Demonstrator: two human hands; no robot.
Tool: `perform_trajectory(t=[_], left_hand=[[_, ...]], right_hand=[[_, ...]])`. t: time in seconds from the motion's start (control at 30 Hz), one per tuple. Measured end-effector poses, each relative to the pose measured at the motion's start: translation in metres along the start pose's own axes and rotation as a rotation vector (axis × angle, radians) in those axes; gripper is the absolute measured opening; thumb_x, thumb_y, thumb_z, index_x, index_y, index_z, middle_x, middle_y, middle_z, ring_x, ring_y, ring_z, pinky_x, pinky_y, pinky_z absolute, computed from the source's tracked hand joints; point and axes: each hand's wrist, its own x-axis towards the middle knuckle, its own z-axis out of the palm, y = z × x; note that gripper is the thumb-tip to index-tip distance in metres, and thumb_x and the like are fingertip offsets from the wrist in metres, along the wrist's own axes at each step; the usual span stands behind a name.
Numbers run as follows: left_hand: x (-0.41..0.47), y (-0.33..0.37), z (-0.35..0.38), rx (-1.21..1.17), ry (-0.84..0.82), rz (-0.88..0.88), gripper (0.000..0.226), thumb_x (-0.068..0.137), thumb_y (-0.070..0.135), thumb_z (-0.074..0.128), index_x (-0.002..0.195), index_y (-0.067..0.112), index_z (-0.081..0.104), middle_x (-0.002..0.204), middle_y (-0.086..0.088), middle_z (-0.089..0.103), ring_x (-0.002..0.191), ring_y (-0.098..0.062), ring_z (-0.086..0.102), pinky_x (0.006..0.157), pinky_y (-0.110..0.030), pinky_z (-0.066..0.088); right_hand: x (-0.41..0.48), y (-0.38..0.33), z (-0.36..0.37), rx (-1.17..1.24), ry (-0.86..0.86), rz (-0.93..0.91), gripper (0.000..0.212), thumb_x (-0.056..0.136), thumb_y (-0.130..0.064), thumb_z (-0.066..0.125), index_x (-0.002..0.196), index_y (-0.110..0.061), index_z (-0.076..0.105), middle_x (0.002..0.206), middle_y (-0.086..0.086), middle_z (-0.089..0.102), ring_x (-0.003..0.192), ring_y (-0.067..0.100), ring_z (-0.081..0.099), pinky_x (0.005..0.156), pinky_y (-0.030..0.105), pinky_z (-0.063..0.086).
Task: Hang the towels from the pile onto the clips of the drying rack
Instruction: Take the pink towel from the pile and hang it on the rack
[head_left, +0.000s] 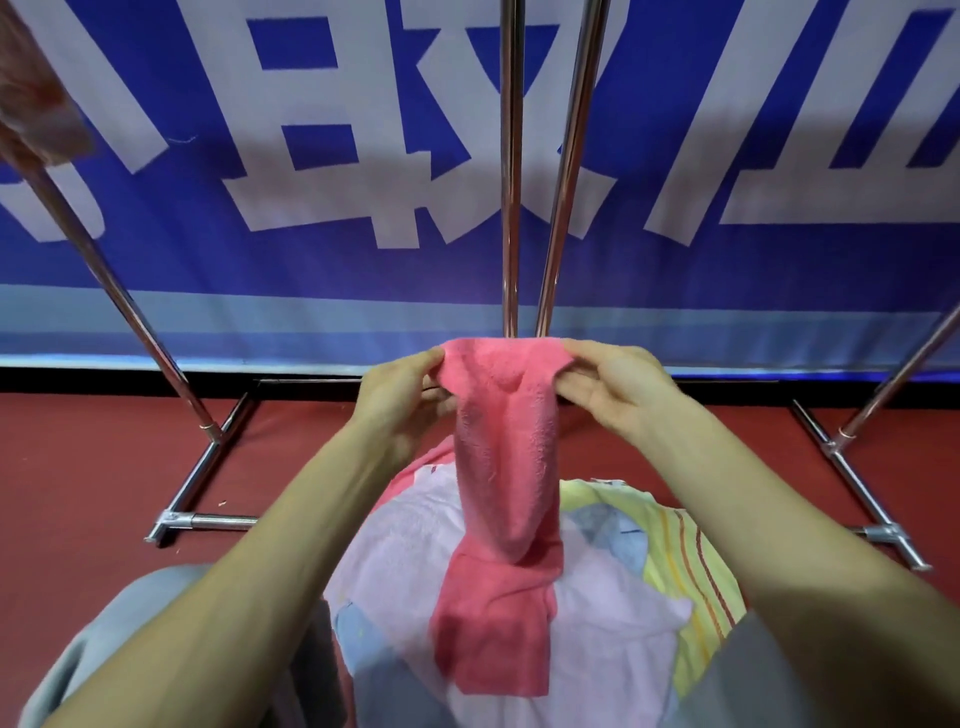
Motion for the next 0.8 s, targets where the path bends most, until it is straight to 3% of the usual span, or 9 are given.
perform_trajectory(t=[0.07,0.13,0.33,0.43,0.5,0.63,0.8], left_hand=[[-0.006,-0.005,0.007,0.166,-0.031,0.143,0.016,0.092,0.011,0.059,0.077,0.005,0.062,0.054,-0.003,0.050,0.045,-0.010,0.045,0.050,-0.023,0.051],[-0.009,-0.010,0.011,0.297,-0.046,0.271,0.017,0.090,0.013,0.062,0.076,0.005,0.067,0.060,-0.006,0.056,0.051,-0.011,0.051,0.053,-0.021,0.052],[-0.006,-0.027,0.015,0.447,-0.066,0.396,0.008,0.081,0.008,0.072,0.079,0.015,0.075,0.074,-0.004,0.073,0.067,-0.011,0.064,0.071,-0.029,0.055],[-0.004,-0.025,0.013,0.481,-0.034,0.436,0.021,0.072,0.002,0.077,0.087,0.017,0.075,0.077,-0.001,0.074,0.069,-0.006,0.066,0.070,-0.020,0.055],[-0.004,-0.024,0.013,0.484,-0.098,0.435,0.033,0.068,-0.006,0.077,0.095,0.013,0.075,0.081,-0.001,0.075,0.071,-0.005,0.067,0.070,-0.018,0.054],[-0.005,-0.029,0.011,0.588,-0.198,0.419,0.056,0.065,-0.022,0.065,0.113,0.007,0.068,0.087,0.001,0.074,0.075,-0.007,0.065,0.076,-0.023,0.055],[-0.013,-0.028,0.010,0.606,-0.318,0.457,0.069,0.067,-0.031,0.042,0.099,0.023,0.072,0.091,0.002,0.074,0.087,-0.012,0.068,0.086,-0.026,0.054]], right_hand=[[-0.008,0.004,0.005,-0.365,0.002,-0.192,0.009,0.088,-0.001,0.060,0.081,-0.002,0.065,0.069,0.011,0.065,0.061,0.019,0.065,0.061,0.029,0.060],[-0.014,0.008,0.011,-0.534,-0.021,-0.279,0.005,0.087,-0.005,0.064,0.082,-0.004,0.067,0.070,0.009,0.064,0.059,0.015,0.062,0.061,0.027,0.060],[-0.022,0.019,0.018,-0.540,-0.075,-0.268,0.006,0.085,-0.005,0.066,0.084,-0.001,0.071,0.069,0.010,0.068,0.056,0.010,0.066,0.058,0.021,0.057],[-0.022,0.019,0.021,-0.512,-0.099,-0.272,0.008,0.087,-0.004,0.065,0.082,-0.002,0.071,0.055,0.000,0.064,0.050,0.004,0.062,0.055,0.018,0.055],[-0.023,0.019,0.021,-0.497,-0.108,-0.275,0.011,0.088,-0.005,0.063,0.081,-0.004,0.070,0.058,0.001,0.066,0.053,0.007,0.065,0.057,0.020,0.057],[-0.021,0.019,0.018,-0.503,-0.073,-0.273,0.014,0.088,-0.012,0.066,0.088,0.002,0.071,0.082,0.020,0.071,0.071,0.023,0.070,0.065,0.028,0.061],[-0.020,0.016,0.013,-0.753,-0.061,-0.371,0.016,0.073,-0.022,0.082,0.079,-0.008,0.076,0.077,0.015,0.074,0.073,0.025,0.073,0.069,0.034,0.060]])
